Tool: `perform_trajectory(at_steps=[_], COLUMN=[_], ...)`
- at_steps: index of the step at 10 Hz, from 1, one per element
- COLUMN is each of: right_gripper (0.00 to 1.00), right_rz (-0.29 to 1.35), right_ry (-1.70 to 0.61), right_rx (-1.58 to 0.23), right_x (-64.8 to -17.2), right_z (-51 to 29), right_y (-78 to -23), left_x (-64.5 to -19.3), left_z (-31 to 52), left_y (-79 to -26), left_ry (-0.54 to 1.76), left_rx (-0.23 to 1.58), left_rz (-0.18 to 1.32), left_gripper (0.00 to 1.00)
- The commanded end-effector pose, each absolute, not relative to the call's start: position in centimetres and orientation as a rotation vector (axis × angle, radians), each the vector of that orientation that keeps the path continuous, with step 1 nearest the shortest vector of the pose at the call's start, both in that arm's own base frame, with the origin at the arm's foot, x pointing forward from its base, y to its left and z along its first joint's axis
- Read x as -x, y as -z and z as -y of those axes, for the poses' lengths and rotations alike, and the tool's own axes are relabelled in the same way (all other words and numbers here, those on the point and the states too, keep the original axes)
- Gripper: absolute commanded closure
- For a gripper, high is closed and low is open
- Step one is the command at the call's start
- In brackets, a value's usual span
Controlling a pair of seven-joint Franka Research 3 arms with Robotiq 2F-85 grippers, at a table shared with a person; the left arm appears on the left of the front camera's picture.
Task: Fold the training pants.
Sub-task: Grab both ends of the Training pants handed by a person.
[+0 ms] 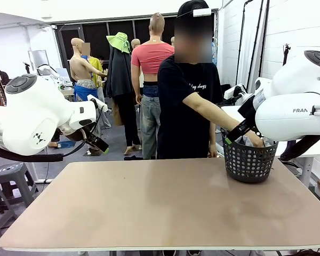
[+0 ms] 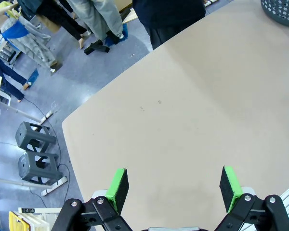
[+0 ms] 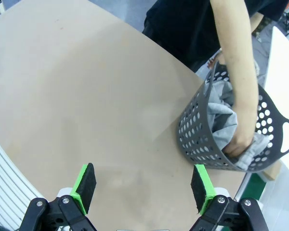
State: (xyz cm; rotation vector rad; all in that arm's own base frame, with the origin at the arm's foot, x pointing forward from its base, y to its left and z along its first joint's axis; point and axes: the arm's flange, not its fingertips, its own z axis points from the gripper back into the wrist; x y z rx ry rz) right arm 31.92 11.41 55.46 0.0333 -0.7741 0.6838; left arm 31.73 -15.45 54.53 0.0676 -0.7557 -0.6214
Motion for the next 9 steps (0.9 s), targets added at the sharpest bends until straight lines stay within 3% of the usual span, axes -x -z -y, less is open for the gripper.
perform_trajectory(at_steps=[1, 9], right_gripper=[0.0, 0.0], right_rz=[0.775, 0.775], right_ry=[-0.692, -0.692], right_rx=[-0.036, -0.036], right_x=[-31.92, -31.92], right_z=[-11.43, -11.43], right_y=[-55.46, -55.46], left_x=[-31.72, -31.72], left_z=[15.47, 15.47], left_y=[-54.54, -54.54], left_ry=[0.629, 0.629], left_rx=[-0.071, -0.071], left_rz=[0.756, 0.756], left_gripper=[0.0, 0.0])
